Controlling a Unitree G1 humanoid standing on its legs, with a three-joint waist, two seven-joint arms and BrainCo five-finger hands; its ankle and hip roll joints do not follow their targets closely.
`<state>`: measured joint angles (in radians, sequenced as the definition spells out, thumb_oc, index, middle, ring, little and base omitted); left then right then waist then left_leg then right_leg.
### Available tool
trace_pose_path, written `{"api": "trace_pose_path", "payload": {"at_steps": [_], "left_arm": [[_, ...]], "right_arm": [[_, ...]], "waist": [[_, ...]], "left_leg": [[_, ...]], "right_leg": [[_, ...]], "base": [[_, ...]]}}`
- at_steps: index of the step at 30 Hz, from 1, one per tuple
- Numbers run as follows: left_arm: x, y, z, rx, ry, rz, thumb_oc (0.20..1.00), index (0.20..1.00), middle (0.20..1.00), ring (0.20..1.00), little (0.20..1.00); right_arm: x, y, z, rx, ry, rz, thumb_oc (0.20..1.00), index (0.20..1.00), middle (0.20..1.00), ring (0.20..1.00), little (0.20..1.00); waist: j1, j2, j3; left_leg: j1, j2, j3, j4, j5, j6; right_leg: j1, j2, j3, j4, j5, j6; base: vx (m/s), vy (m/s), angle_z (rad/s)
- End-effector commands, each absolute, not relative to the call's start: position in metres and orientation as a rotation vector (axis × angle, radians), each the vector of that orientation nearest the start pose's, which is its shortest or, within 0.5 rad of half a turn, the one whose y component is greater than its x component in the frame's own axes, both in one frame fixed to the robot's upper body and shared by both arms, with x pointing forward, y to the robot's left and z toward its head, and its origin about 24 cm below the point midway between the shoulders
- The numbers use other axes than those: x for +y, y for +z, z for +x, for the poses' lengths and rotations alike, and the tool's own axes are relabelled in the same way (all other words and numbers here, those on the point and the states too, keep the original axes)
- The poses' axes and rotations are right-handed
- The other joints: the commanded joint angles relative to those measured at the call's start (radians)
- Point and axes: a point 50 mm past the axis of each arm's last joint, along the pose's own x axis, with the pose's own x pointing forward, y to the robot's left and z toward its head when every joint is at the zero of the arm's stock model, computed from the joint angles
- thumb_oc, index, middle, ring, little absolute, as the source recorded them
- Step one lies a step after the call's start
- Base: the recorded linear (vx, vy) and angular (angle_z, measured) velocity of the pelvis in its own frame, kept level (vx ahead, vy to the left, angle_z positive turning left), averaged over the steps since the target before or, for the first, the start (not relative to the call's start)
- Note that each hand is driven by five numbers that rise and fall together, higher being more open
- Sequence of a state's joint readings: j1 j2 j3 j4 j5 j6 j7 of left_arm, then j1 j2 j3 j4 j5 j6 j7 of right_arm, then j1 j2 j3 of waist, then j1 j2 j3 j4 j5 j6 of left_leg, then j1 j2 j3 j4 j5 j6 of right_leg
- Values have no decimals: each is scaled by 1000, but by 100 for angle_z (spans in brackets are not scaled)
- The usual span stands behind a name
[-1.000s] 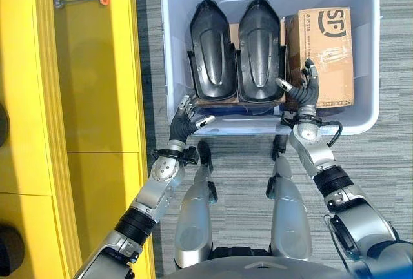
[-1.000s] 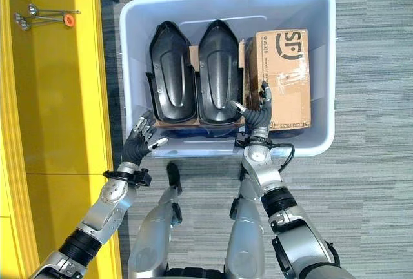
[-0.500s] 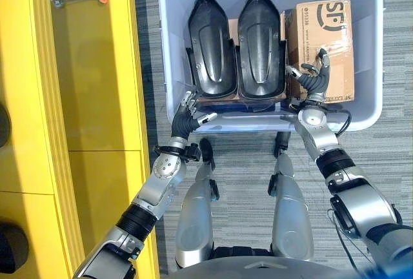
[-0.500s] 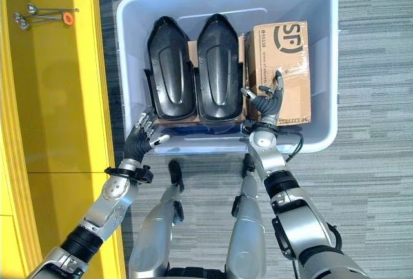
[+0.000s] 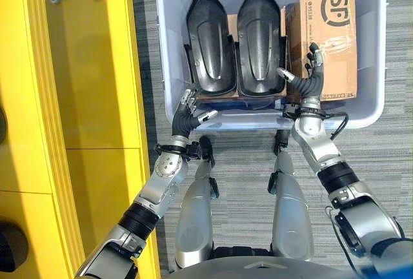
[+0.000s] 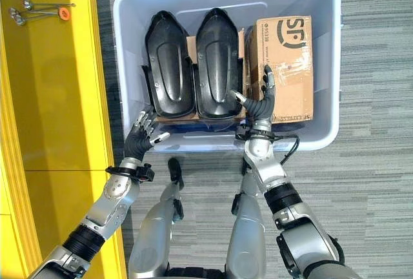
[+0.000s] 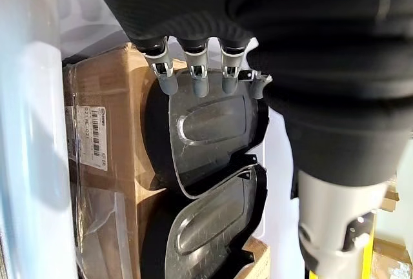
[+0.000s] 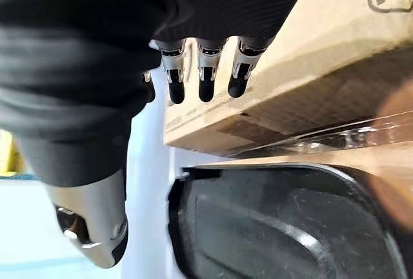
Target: Move parts from the plastic box to the shelf.
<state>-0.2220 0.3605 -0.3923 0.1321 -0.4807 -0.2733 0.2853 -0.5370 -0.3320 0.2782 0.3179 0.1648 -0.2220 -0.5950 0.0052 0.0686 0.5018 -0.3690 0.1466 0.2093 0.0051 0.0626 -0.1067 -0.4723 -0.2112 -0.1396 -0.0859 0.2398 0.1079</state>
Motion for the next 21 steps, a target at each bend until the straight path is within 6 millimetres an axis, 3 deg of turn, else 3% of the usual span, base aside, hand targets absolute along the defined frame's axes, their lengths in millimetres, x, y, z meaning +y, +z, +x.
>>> {"api": "trace_pose_path", "payload": {"at_steps": [1,11,21], "left_arm": [[147,91,276,-294,-86,-100,1000,1000,1000,1000,1000],[150,92,274,-298,-82,-83,1000,1000,1000,1000,1000],[152,89,274,-287,-64,-84,1000,1000,1000,1000,1000]], "right_arm": [[-158,173,333,-605,-332,-171,1000,1000,1000,1000,1000],[-150,202,312,-797,-325,-184,1000,1000,1000,1000,1000],[-128,188,314,-721,-192,-105,1000,1000,1000,1000,1000]], "waist": [[-6,-25,-4],[-9,-40,-21],[-8,-49,-19]], "left_leg": [[-64,27,-42,69,8,6],[-65,27,-48,69,7,4],[-64,27,-47,65,9,4]], "right_leg": [[14,-60,-1,128,-91,64],[25,-59,-5,123,-93,65],[29,-58,-7,117,-91,62]], "base": [[0,0,0],[0,0,0],[0,0,0]]}}
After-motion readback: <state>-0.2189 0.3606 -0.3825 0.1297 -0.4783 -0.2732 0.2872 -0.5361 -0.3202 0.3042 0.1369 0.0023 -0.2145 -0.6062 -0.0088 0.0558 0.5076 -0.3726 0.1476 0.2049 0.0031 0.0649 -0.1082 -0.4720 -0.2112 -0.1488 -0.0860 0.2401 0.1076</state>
